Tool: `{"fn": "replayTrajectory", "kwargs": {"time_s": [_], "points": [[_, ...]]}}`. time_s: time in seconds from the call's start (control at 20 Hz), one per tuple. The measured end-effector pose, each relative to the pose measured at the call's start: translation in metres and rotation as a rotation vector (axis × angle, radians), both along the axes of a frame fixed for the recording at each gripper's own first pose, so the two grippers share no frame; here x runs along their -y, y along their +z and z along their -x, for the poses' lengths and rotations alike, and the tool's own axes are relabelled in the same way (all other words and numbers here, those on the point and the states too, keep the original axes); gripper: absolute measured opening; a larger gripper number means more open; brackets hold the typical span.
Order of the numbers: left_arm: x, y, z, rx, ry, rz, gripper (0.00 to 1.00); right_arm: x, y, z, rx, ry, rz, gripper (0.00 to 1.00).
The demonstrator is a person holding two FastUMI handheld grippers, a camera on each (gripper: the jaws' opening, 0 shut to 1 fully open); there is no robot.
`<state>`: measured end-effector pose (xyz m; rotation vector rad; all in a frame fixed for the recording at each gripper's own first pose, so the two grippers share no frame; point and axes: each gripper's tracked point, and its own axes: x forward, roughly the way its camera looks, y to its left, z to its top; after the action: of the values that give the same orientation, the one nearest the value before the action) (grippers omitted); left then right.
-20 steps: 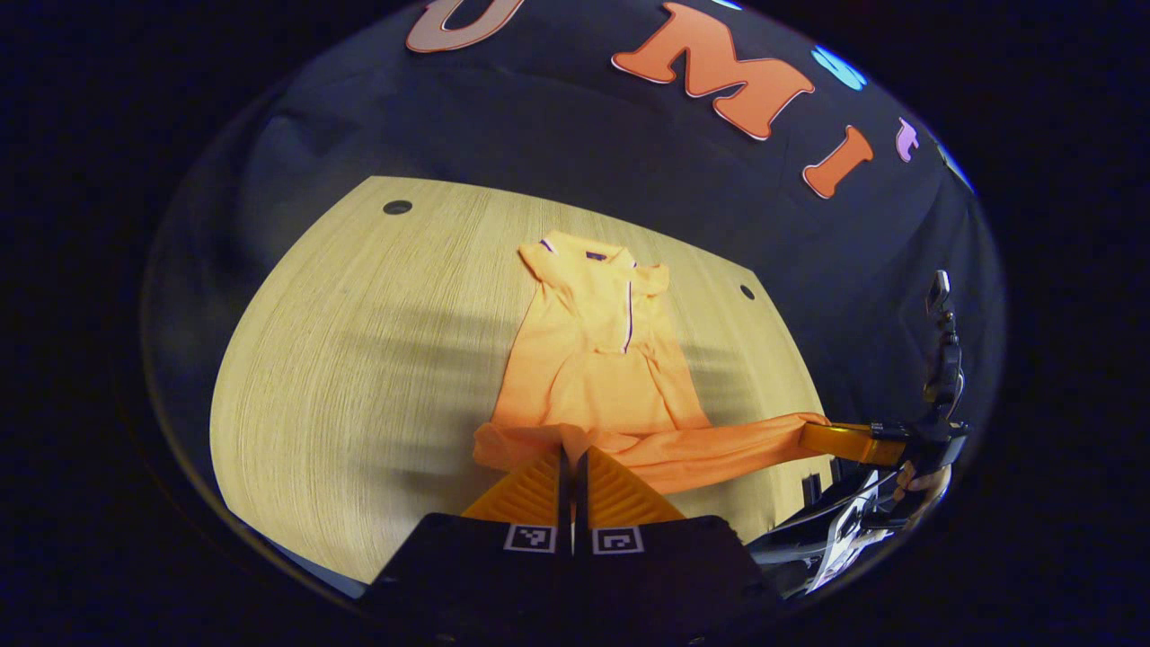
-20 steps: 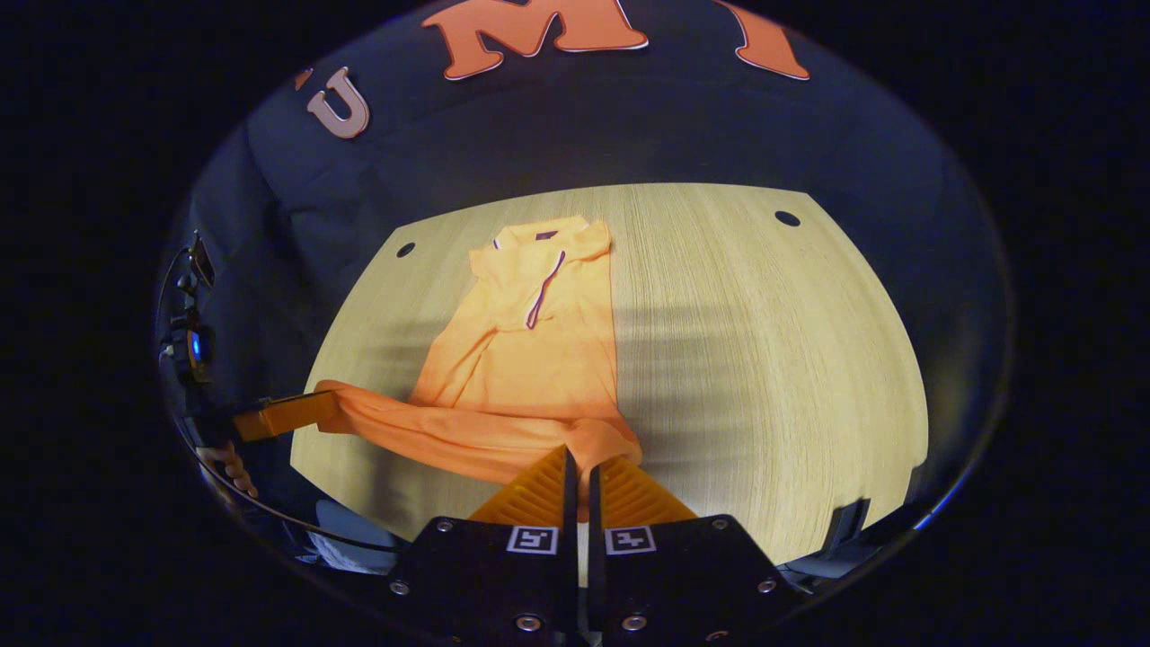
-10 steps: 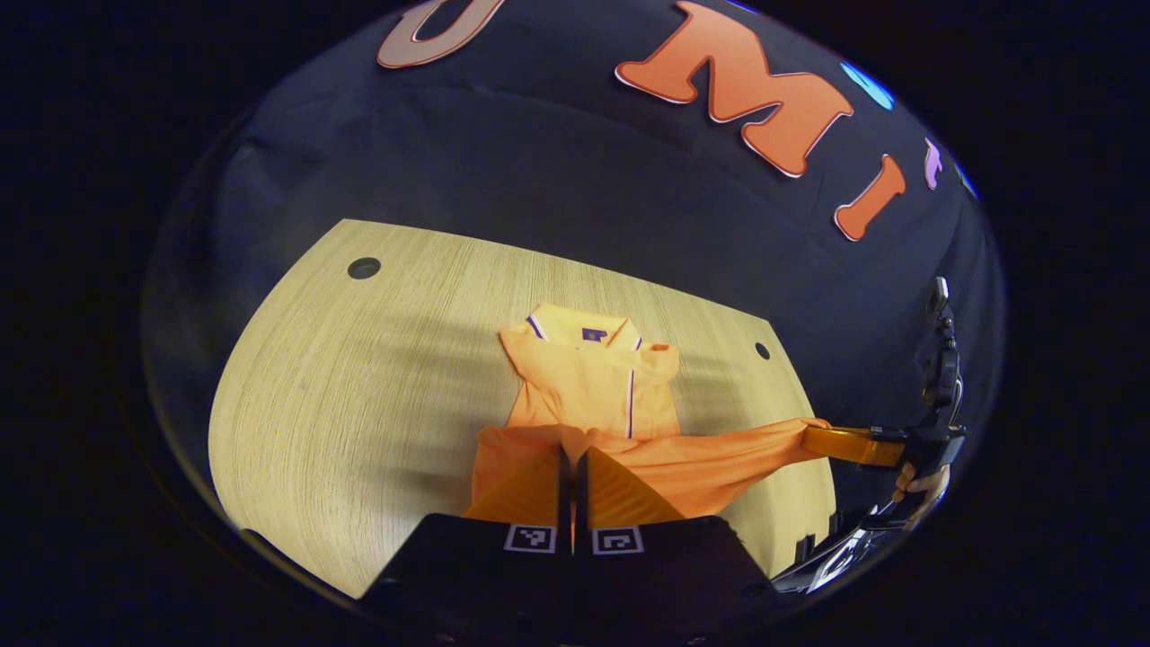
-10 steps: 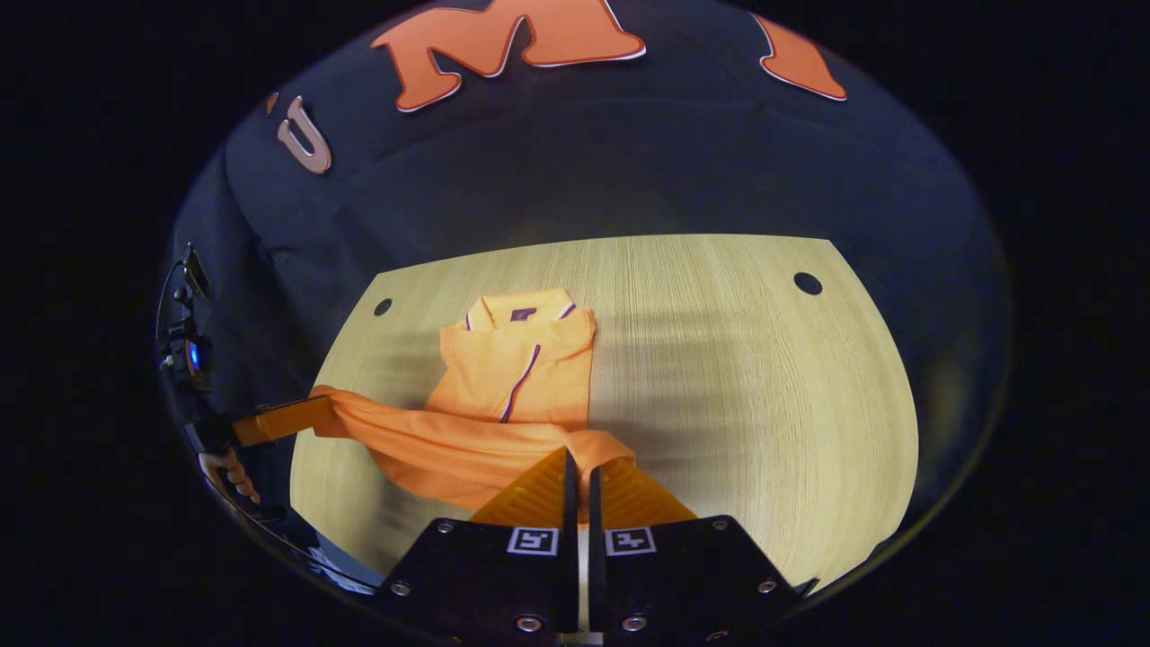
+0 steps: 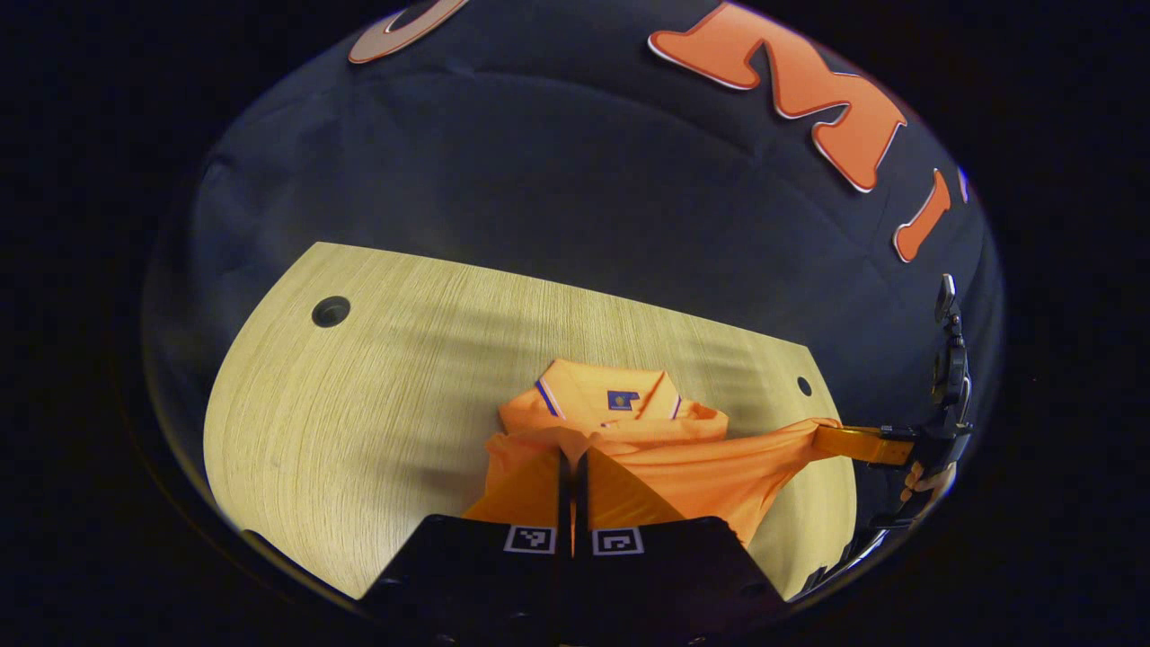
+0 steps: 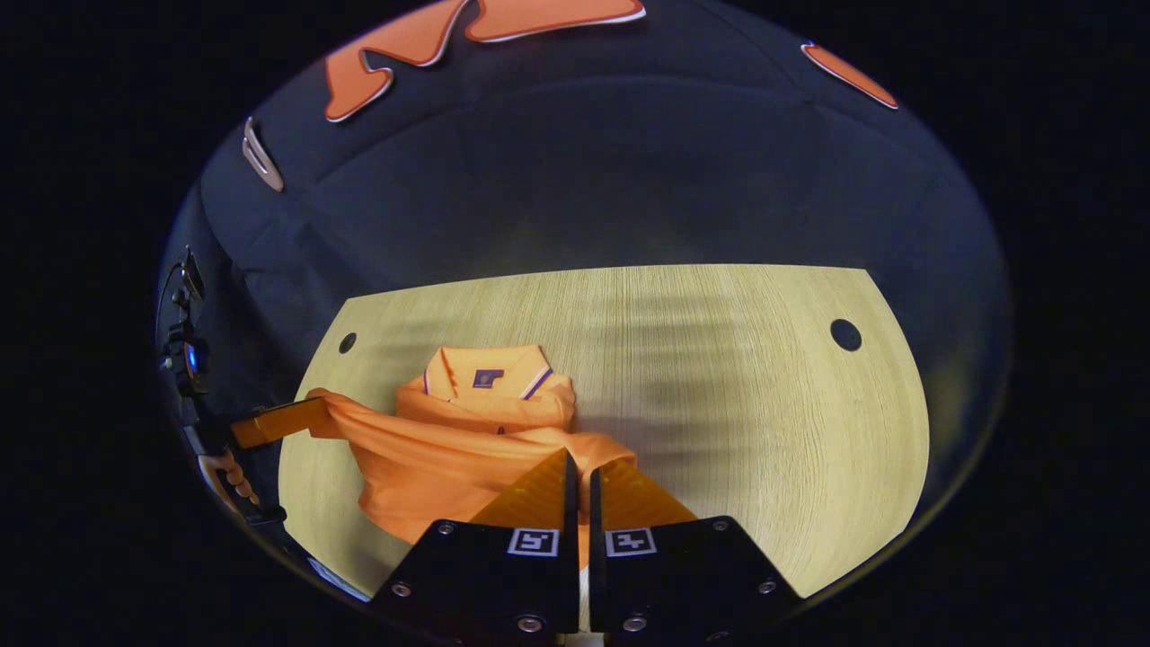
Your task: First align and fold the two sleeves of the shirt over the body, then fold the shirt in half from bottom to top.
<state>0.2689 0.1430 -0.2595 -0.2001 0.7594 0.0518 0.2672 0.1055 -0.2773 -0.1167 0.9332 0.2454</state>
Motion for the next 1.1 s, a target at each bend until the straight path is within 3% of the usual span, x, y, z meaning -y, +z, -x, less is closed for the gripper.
{"fn": "replayTrajectory", "kwargs": {"time_s": [0.3,0.4,0.45,0.5,0.65,0.9,1.1], "points": [[-0.019,-0.047,-0.039,-0.067,-0.001,-0.068,0.01,0.001,-0.048,-0.042,-0.026,-0.038,0.037,0.05],[-0.03,-0.06,-0.047,-0.085,0.006,-0.11,0.05,0.005,-0.062,-0.05,-0.031,-0.045,0.046,0.05],[-0.037,-0.067,-0.05,-0.089,0.009,-0.131,0.14,0.01,-0.063,-0.054,-0.019,-0.054,0.061,0.27],[-0.042,-0.066,-0.051,-0.094,0.012,-0.144,0.35,0.011,-0.063,-0.058,-0.014,-0.063,0.059,0.49],[-0.055,-0.058,-0.057,-0.067,0.046,-0.216,0.99,0.012,-0.055,-0.065,0.02,-0.097,0.036,1.0],[-0.043,0.019,-0.069,0.19,0.047,-0.275,0.99,0.003,0.015,-0.07,0.202,-0.097,0.001,0.99],[-0.027,0.106,-0.04,0.42,0.035,-0.307,0.99,-0.021,0.094,-0.05,0.41,-0.058,-0.018,0.99]]}}
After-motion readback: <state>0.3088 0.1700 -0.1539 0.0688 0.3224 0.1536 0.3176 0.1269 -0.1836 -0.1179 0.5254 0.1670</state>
